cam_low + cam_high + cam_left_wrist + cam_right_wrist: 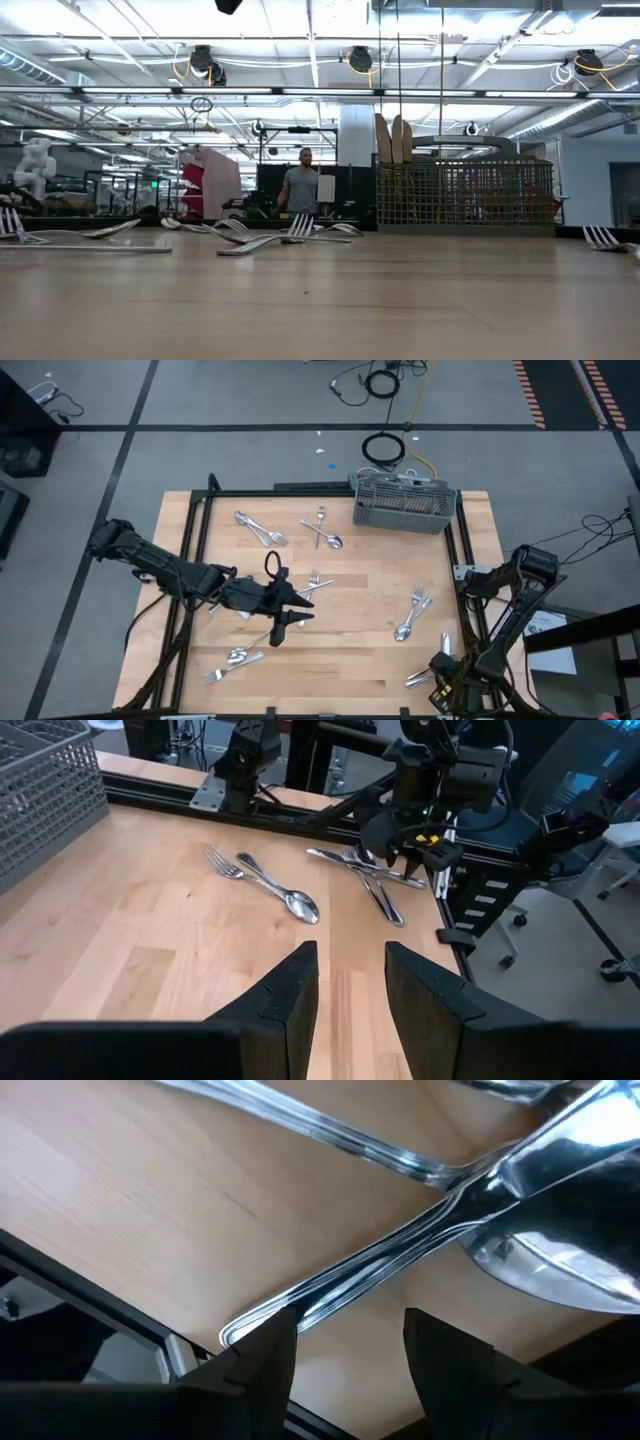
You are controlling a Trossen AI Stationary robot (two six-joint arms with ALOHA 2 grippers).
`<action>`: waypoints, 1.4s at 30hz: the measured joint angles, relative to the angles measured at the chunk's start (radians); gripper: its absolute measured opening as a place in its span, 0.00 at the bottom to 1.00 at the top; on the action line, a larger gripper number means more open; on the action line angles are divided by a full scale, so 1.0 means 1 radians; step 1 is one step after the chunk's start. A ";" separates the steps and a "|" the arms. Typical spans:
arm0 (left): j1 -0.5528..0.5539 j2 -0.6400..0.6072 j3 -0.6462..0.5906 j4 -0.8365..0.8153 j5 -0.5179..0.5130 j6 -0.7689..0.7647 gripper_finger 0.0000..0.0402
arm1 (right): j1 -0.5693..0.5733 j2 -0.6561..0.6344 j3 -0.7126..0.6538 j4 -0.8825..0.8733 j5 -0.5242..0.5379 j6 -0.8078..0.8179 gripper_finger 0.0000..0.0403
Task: Sort silverware
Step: Put the silver knife into the silverware basket
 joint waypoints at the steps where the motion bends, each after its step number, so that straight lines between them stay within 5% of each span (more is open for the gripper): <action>1: 0.000 0.000 0.000 0.000 0.000 0.000 0.31 | 0.000 0.009 0.000 0.006 -0.008 -0.001 0.44; 42: 0.026 0.000 0.000 -0.037 0.000 0.028 0.31 | -0.077 -0.027 -0.004 -0.034 0.008 0.097 0.44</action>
